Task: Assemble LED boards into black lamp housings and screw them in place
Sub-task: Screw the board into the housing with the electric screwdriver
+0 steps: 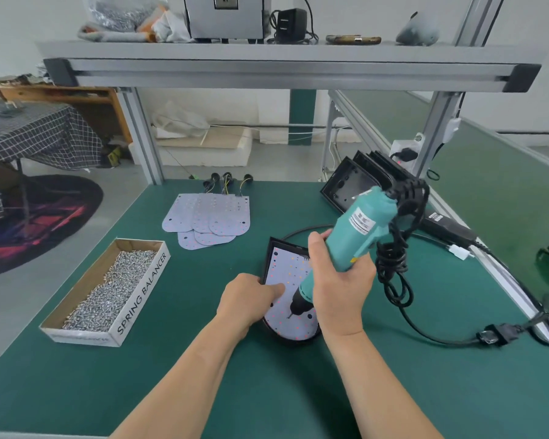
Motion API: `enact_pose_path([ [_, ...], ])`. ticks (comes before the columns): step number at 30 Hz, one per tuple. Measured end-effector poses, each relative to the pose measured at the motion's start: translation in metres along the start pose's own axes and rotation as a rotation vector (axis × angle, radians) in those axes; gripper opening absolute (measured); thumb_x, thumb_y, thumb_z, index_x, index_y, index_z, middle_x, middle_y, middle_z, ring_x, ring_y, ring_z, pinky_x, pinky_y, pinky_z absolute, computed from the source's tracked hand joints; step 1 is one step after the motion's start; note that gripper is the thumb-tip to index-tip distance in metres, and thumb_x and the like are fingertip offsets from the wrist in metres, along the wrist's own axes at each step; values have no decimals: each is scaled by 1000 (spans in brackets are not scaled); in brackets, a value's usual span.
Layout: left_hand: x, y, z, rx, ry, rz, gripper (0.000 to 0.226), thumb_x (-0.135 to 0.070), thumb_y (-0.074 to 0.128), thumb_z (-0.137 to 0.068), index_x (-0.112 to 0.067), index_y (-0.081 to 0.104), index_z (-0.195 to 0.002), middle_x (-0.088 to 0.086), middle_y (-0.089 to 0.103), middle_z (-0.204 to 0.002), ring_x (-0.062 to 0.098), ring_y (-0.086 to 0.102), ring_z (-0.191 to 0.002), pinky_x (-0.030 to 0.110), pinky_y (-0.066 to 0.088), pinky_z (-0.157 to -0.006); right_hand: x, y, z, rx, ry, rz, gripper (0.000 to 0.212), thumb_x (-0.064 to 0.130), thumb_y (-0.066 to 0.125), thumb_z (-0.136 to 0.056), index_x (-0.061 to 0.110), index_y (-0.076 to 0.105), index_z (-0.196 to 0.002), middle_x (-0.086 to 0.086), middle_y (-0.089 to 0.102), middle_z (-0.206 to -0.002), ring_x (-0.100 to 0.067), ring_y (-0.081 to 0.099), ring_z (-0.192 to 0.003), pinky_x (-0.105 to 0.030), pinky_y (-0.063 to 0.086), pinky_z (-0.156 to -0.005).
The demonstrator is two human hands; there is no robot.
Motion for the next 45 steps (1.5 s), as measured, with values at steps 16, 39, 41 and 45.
enact_pose_path([
  [16,-9,-49,25,86,-8,740,29,22,35,-94,9,60,-96,26,65,-96,25,73,-76,18,59,-60,12,-31,-31,-383,213,-214,22,26,72,-80,21,52,-72,5,55,-54,-11,49,-51,-21,42,-53],
  [39,-52,-6,71,469,-30,832,32,12,47,-96,12,76,-81,30,70,-85,31,76,-75,21,59,-60,40,-46,-45,-505,254,-435,19,14,68,-92,20,51,-85,16,54,-52,-6,48,-47,-15,42,-47],
  [41,-51,-4,71,479,-47,858,28,12,48,-95,13,74,-84,30,71,-84,31,76,-74,20,59,-58,39,-46,-45,-503,254,-422,19,16,68,-91,20,51,-85,15,54,-52,-7,49,-49,-15,42,-48],
  [45,-50,1,71,499,-71,912,10,3,63,-84,9,69,-89,25,71,-82,27,76,-75,18,58,-56,38,-47,-44,-501,259,-401,19,17,68,-91,20,50,-85,14,53,-53,-8,49,-50,-15,42,-49],
])
Point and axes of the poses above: each hand's wrist, its own z-axis away from the middle knuckle, its own y-axis out of the palm, x = y × z, the point moved 3 cm from there along -z, towards the middle knuckle
